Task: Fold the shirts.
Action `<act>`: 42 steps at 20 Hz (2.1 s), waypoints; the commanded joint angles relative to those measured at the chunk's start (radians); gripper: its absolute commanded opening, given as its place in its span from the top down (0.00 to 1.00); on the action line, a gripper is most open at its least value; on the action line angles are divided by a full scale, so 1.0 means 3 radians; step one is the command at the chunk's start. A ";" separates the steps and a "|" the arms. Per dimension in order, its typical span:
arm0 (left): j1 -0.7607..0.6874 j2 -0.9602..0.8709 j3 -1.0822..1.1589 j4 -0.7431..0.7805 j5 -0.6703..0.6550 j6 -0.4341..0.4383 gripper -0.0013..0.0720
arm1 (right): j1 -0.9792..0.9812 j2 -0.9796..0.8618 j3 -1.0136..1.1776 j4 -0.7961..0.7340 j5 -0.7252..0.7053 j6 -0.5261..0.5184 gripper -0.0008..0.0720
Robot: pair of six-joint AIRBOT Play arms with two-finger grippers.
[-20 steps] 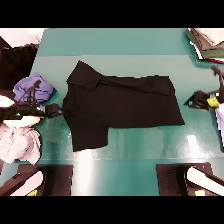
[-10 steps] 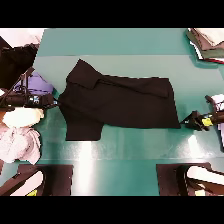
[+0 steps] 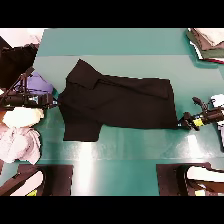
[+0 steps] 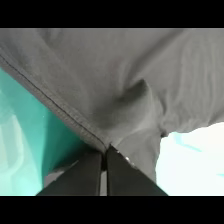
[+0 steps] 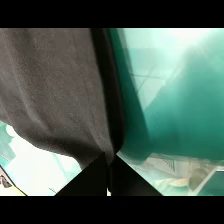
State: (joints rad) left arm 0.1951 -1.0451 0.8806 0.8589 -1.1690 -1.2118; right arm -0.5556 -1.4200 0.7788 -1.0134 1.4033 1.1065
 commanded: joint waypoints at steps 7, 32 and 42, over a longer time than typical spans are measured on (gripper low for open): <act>0.0003 0.0008 0.1858 -0.0113 -0.0347 -0.0170 0.95 | 0.0039 0.1033 0.0922 0.1559 0.0018 0.0053 0.97; 0.0003 0.0308 0.2656 -0.0036 -0.0627 -0.0673 0.95 | 0.0050 0.0847 0.3633 -0.0380 0.1124 0.1469 0.97; -0.0298 -0.1347 0.1915 -0.0132 0.0491 -0.0022 0.95 | 0.0830 -0.0511 0.2749 -0.0729 -0.0164 0.1470 0.97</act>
State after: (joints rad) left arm 0.1230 -1.3285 1.4792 0.8333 -1.1900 -1.2781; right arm -0.3653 -1.4799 1.6569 -1.2209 1.5448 1.5448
